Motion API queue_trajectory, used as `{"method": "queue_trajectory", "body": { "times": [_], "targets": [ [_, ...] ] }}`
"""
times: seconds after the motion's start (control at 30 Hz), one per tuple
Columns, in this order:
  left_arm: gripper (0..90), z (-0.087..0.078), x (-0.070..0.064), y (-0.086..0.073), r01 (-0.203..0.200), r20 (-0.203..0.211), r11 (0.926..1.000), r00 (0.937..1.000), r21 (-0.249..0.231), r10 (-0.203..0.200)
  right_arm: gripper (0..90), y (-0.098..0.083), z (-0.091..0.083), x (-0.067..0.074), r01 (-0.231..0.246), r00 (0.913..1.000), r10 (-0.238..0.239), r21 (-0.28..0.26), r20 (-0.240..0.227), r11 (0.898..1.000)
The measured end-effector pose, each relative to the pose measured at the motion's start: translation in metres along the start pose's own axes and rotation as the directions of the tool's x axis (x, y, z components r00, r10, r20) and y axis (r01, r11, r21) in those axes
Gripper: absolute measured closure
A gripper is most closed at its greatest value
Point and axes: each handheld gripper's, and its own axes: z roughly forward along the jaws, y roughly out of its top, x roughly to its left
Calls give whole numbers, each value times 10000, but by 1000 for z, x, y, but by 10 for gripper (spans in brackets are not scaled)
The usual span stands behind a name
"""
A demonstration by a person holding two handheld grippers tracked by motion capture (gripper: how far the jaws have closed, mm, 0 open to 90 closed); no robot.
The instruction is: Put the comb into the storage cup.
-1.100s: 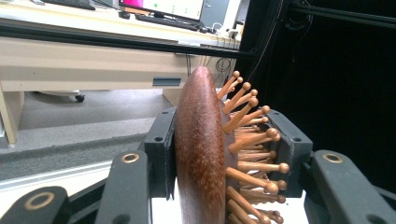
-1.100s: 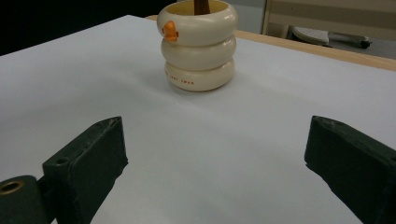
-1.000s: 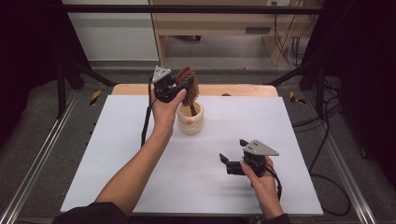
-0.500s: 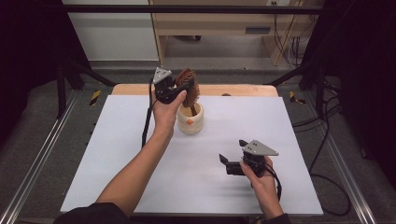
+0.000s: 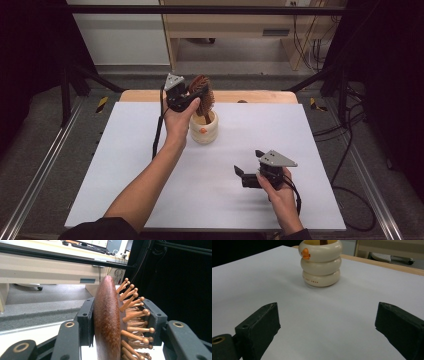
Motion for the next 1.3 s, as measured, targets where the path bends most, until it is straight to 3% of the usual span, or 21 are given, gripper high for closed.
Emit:
{"method": "queue_trajectory", "body": {
  "times": [1.3],
  "targets": [
    [504,5,1,-9,182,31,9998,9998,93,-183,61,-1,2,1,105,9999,-104,112,-96,9999]
  ]
}}
